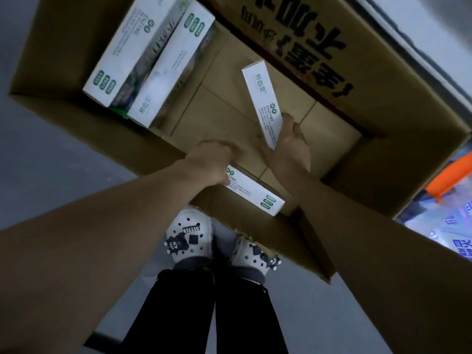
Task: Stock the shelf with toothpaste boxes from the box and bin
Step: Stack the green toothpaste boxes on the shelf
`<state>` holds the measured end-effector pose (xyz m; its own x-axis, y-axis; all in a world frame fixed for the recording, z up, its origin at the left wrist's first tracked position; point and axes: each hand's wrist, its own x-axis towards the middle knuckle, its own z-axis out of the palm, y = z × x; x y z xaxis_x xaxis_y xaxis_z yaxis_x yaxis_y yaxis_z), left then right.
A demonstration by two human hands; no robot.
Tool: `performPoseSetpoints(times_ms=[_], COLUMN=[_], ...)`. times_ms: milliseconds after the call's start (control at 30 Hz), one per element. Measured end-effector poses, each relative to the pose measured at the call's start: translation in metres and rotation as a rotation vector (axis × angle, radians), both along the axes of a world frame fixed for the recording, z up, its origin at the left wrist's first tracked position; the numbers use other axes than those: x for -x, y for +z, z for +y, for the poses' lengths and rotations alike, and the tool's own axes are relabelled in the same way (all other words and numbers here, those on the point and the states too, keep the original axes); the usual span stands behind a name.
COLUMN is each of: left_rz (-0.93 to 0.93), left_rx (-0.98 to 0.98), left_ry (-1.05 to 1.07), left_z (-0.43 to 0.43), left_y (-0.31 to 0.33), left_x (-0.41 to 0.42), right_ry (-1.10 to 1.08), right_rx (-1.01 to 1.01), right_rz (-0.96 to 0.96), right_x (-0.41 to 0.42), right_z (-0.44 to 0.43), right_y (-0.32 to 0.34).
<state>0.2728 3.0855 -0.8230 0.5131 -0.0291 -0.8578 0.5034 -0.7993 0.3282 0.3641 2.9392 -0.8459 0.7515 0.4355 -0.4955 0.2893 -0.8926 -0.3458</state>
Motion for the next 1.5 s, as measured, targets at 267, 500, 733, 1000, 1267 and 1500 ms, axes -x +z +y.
performPoseSetpoints(times_ms=[267, 500, 733, 1000, 1267, 1500], left_rz=[-0.129, -0.046, -0.139, -0.531, -0.49, -0.389], left_rx=[-0.073, -0.106, -0.022, 0.095, -0.088, -0.222], left_ry=[-0.537, -0.246, 0.171, 0.095, -0.597, -0.432], left_z=[-0.004, -0.001, 0.005, -0.008, -0.046, -0.023], left_y=[-0.01, -0.011, -0.011, -0.006, -0.033, -0.01], left_x=[-0.018, 0.004, -0.012, -0.029, -0.023, -0.02], right_ry=[-0.044, -0.136, -0.17, -0.232, -0.163, -0.12], right_rx=[0.006, 0.049, 0.03, -0.052, 0.089, 0.096], right_rz=[-0.025, 0.014, 0.047, -0.008, 0.063, 0.061], right_x=[-0.014, -0.01, 0.012, 0.008, -0.01, -0.027], right_z=[-0.027, -0.061, -0.068, -0.062, -0.067, -0.056], right_y=[0.004, 0.008, 0.016, 0.022, 0.007, 0.02])
